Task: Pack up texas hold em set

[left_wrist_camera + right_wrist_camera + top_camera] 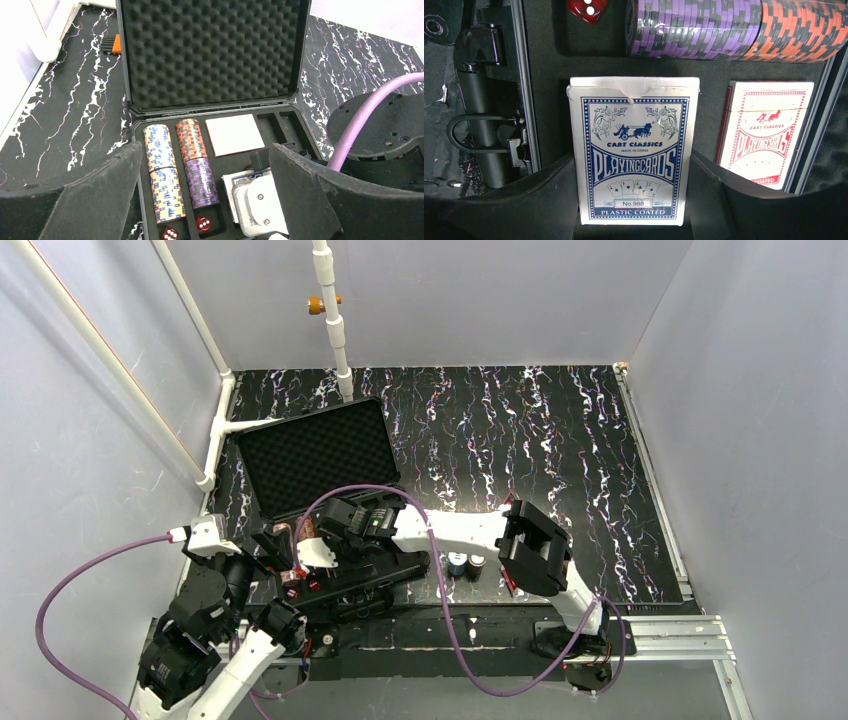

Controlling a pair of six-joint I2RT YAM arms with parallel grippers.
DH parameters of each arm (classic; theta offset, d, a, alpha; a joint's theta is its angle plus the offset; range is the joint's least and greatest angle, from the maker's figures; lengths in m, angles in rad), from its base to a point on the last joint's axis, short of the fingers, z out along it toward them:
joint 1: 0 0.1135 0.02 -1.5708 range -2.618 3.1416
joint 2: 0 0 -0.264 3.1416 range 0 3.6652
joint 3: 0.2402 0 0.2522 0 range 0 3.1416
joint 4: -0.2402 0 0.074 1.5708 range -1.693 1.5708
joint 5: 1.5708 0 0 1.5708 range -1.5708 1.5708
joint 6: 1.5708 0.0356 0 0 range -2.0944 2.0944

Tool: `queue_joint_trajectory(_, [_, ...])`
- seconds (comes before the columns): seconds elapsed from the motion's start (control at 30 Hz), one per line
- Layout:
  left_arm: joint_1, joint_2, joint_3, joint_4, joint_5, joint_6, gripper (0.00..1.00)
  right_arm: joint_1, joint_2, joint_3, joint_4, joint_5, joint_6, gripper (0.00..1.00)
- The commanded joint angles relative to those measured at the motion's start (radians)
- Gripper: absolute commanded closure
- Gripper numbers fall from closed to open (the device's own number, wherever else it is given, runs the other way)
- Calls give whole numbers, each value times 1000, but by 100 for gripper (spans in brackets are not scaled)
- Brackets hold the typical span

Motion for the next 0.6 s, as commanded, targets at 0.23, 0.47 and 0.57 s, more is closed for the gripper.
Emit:
queue_joint_trajectory(0.23, [9, 12, -3, 17, -7, 10, 2, 9, -1, -25, -267, -74, 57, 74])
queue_joint_trajectory(0.47, [10, 14, -3, 17, -7, 10, 2, 10, -4, -22, -270, -69, 71, 2])
queue_joint_trajectory(0.57, [11, 14, -3, 17, -6, 10, 2, 10, -13, -19, -271, -65, 72, 2])
